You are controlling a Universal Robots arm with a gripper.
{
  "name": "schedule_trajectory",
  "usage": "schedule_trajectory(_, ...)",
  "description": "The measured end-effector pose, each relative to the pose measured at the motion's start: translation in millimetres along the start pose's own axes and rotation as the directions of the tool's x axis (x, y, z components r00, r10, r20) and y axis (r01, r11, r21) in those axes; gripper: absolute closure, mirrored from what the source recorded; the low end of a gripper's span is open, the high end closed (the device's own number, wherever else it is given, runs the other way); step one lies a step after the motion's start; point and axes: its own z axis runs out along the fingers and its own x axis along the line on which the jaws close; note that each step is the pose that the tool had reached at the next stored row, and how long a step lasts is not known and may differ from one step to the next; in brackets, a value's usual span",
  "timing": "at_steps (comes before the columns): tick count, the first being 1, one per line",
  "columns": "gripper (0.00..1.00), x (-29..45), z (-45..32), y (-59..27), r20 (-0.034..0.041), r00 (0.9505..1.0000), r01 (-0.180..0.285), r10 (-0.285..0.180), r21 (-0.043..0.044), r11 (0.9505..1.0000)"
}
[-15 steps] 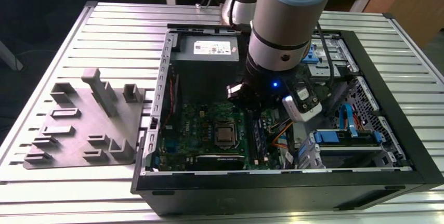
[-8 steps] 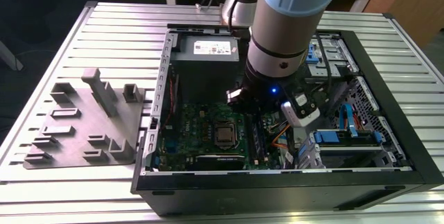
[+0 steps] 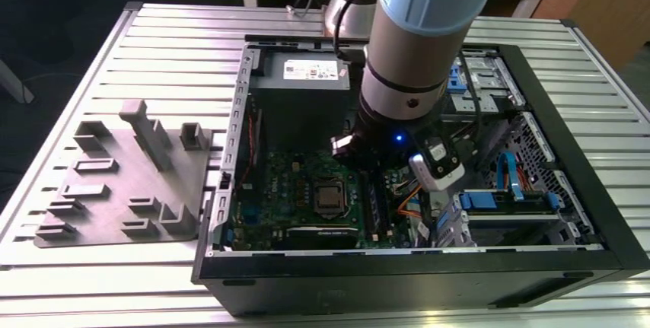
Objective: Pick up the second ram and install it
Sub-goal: 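Insert the second ram into the second slot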
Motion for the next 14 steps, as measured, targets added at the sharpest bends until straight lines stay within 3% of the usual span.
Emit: schedule_trajectory(14,0.92,1.2,6.3,-0.3,0.0002,1.0000,0.000,0.000,-0.0004,1.0000)
